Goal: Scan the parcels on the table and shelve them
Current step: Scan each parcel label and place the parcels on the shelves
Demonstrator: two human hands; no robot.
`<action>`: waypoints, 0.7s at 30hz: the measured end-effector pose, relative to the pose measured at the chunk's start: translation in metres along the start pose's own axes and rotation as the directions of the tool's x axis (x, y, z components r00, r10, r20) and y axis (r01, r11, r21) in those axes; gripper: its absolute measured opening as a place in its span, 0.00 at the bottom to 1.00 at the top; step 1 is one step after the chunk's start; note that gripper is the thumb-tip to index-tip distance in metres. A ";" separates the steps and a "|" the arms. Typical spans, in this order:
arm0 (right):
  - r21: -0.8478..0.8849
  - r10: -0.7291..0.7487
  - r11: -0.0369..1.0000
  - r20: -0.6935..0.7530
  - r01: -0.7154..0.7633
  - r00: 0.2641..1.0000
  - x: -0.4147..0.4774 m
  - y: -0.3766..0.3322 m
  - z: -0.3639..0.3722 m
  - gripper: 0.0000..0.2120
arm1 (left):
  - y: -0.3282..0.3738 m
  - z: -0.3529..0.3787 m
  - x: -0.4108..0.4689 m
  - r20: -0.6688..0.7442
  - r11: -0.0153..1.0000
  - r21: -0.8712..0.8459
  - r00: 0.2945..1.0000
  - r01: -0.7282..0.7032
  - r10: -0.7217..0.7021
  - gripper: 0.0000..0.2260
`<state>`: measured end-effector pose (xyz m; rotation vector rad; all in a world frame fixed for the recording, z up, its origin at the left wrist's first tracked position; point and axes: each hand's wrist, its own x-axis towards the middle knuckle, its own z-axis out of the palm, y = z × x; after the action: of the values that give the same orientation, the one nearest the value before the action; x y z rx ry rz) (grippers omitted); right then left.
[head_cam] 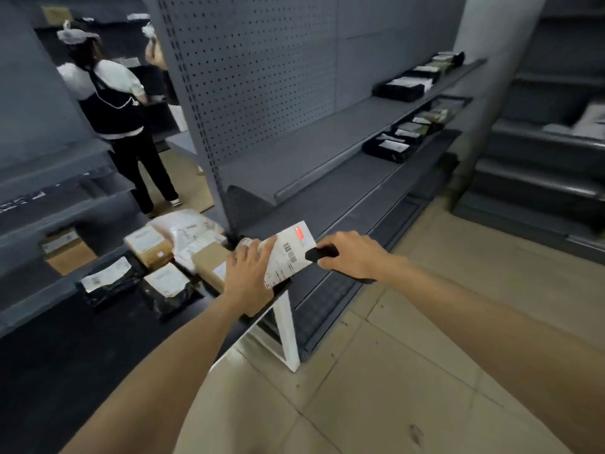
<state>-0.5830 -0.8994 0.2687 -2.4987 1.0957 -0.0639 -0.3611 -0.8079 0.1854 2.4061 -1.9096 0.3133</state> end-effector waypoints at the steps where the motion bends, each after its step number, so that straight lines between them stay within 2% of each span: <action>1: 0.003 0.034 0.999 -0.011 -0.034 0.999 -0.017 0.020 -0.008 0.17 | 0.025 -0.001 0.005 0.006 0.998 0.028 0.998 -0.058 0.057 0.54; 4: 0.016 0.119 0.993 -0.076 -0.118 0.990 -0.059 0.078 -0.035 0.16 | 0.093 -0.020 0.037 0.025 0.962 0.118 0.969 -0.248 0.246 0.57; 7: 0.047 0.197 0.980 -0.153 -0.192 0.968 -0.092 0.132 -0.064 0.16 | 0.158 -0.048 0.075 -0.017 0.937 0.115 0.942 -0.330 0.334 0.59; 10: 0.057 0.274 0.962 -0.207 -0.268 0.939 -0.117 0.180 -0.088 0.17 | 0.220 -0.068 0.110 -0.038 0.905 0.092 0.907 -0.415 0.420 0.56; 17: 0.050 0.383 0.922 -0.270 -0.385 0.883 -0.112 0.281 -0.140 0.20 | 0.324 -0.071 0.210 -0.044 0.923 -0.025 0.923 -0.383 0.382 0.57; 21: 0.045 0.388 0.918 -0.293 -0.393 0.874 -0.069 0.326 -0.191 0.20 | 0.351 -0.074 0.295 -0.083 0.908 0.048 0.904 -0.417 0.420 0.56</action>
<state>-0.8962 -1.1148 0.3256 -2.2757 1.7138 -0.3233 -0.6471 -1.1600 0.2844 1.9314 -2.3786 0.4629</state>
